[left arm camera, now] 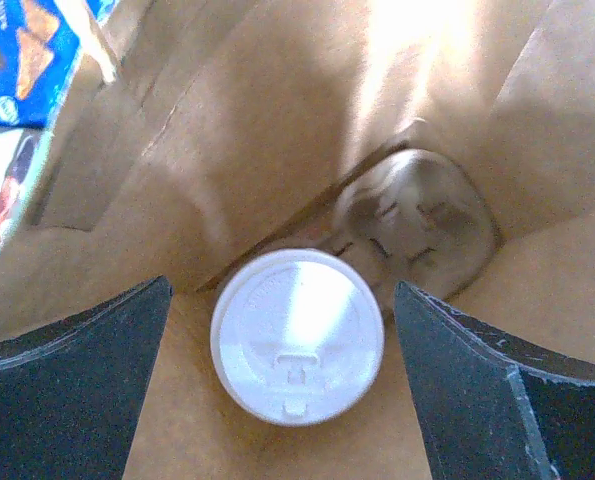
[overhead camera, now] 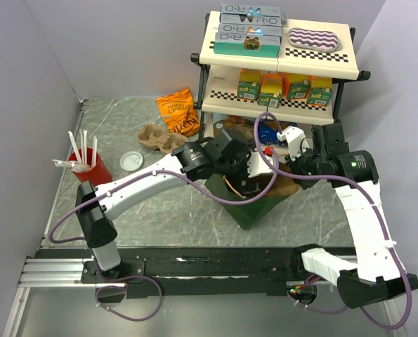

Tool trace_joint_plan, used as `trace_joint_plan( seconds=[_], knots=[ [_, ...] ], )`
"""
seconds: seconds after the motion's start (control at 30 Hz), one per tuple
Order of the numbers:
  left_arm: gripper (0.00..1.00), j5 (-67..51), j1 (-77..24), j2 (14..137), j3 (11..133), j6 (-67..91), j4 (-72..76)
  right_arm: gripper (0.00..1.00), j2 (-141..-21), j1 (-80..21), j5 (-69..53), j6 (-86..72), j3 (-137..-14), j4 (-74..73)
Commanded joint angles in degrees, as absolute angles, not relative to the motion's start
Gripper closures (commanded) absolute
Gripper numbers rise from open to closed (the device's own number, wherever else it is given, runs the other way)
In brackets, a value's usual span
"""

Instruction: Pack the takeout coffee

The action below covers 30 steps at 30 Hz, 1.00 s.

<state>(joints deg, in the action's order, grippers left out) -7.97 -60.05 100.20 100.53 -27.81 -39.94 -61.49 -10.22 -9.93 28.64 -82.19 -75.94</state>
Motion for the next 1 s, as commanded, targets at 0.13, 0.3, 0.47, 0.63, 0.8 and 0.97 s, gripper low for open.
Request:
trace_joint_plan(
  seconds=[0.13, 0.3, 0.47, 0.63, 0.8, 0.97],
  knots=[
    [0.01, -18.09, -59.07, 99.32, 101.34, -26.89, -44.73, 1.00, -65.21, -9.32, -9.66, 30.50, -87.53, -77.87],
    [0.01, -24.42, -57.83, 98.88, 100.28, -24.44, -42.63, 1.00, -67.76, -9.58, -11.16, 30.32, -91.40, -77.61],
    [0.01, -30.75, -57.75, 99.14, 103.43, -20.23, -40.08, 1.00, -69.17, -9.67, -11.16, 30.24, -92.29, -77.43],
    [0.01, -31.64, -57.48, 96.60, 104.15, -17.23, -35.69, 1.00, -69.61, -9.58, -10.72, 30.59, -91.85, -78.04],
    [0.01, -31.90, -56.43, 94.48, 106.08, -14.07, -32.97, 1.00, -69.35, -9.58, -10.20, 30.94, -91.06, -78.66],
    [0.01, -29.80, -54.94, 93.60, 109.24, -11.34, -30.59, 1.00, -71.01, -9.58, -8.97, 30.67, -90.96, -77.08]
  ],
)
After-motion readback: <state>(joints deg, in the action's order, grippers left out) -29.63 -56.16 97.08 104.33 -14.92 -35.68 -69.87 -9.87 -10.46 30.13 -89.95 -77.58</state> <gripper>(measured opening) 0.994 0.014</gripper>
